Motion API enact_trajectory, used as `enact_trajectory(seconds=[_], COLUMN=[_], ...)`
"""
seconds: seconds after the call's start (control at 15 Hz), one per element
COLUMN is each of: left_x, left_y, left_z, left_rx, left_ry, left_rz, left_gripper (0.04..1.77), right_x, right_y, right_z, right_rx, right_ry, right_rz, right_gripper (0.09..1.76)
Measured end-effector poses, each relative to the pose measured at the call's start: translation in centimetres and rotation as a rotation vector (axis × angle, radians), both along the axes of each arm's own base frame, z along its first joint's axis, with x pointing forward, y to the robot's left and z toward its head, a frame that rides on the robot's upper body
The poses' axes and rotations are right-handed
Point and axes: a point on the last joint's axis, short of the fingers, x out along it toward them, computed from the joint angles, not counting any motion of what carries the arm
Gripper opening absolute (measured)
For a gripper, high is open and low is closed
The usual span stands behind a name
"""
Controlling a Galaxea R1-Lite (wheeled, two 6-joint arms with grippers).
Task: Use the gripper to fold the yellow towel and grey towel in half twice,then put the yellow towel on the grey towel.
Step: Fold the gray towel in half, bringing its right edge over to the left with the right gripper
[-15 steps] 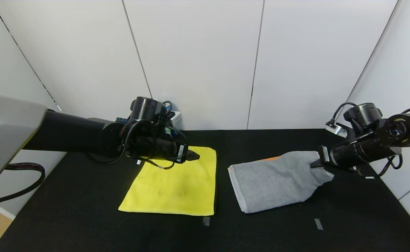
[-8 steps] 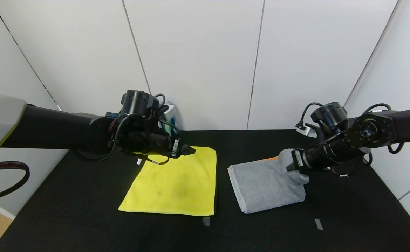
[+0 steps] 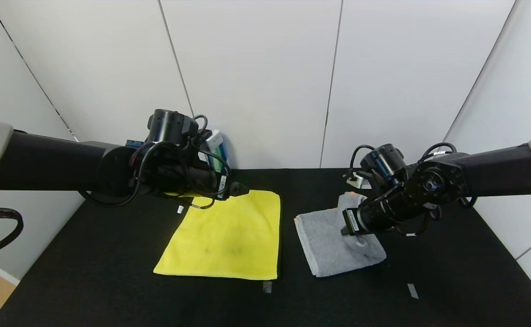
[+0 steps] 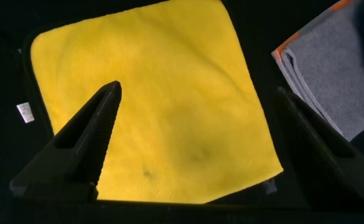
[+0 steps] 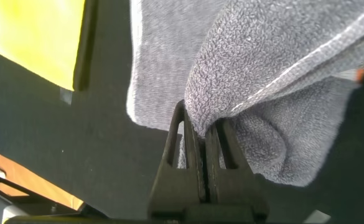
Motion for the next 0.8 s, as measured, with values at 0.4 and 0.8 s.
enact_trajectory(seconds=[0.4, 0.8], left_x=[-0.1, -0.4], left_y=[0.2, 0.6], left_z=[0.4, 1.0], left_rx=[-0.004, -0.008], left_ry=[-0.011, -0.024], left_rz=[0.004, 0.01], left_gripper=[1.72, 1.72], right_x=[-0.5, -1.8], right_y=[2.6, 8.0], right_z=[-1.2, -3.4], right_rx=[-0.035, -0.059], right_ry=[0.014, 0.052], right_rz=[0.049, 0.126], right_gripper=[0.14, 0.14])
